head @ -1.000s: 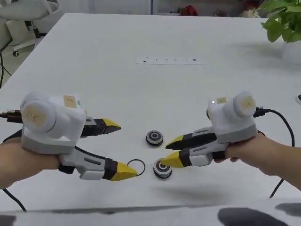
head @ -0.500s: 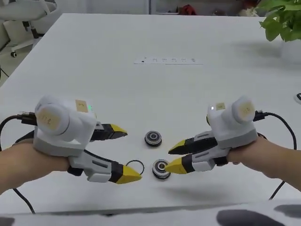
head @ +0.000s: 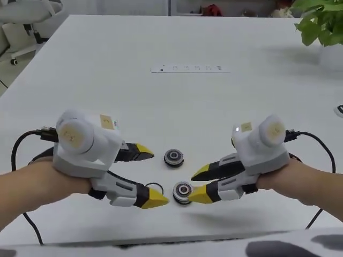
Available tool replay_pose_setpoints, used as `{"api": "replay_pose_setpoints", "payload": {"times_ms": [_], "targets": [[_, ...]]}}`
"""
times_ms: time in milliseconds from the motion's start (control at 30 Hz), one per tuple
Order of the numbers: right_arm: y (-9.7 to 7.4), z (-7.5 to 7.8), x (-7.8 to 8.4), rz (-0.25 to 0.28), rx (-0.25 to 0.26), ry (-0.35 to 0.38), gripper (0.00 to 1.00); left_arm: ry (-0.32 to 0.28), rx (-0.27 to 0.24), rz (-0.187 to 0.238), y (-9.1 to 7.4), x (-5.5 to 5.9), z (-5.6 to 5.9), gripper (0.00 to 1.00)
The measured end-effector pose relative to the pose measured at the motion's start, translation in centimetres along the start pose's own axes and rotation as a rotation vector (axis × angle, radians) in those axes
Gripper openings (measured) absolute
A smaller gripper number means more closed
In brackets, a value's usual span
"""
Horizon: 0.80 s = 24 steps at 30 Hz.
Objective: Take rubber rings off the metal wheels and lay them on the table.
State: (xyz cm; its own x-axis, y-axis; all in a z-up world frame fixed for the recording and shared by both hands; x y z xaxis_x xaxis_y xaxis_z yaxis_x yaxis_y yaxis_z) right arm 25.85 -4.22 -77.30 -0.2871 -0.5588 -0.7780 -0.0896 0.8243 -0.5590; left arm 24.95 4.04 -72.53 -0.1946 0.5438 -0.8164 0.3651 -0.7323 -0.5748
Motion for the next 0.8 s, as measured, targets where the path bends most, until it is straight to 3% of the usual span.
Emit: {"api": "replay_pose_setpoints", "payload": {"times_ms": [500, 800], "targets": [[0.3, 0.9, 1.4, -0.057, 0.004, -0.044, 0.24, 0.005, 0.026, -0.019, 2.4, 0.2, -0.2, 0.54], [0.3, 1.1, 1.9, -0.066, 0.01, -0.052, 0.22, 0.008, 0.037, -0.031, 3.0, 0.6, 0.3, 0.51]]}}
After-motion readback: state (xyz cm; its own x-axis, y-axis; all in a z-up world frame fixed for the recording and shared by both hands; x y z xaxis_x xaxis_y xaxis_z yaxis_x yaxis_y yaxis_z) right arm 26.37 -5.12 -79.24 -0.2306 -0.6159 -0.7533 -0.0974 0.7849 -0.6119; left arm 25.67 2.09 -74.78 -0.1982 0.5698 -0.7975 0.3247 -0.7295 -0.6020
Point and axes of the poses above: the centre of the closed fingertips' face, and the gripper's own axes: y roughly forward along the fingers, z roughly to its right, x roughly out of its underside, the point moved 3 cm from there along -y, roughly backward along the fingers, and after that the axes turned 6 degrees about -x, right-handed, at the moved point
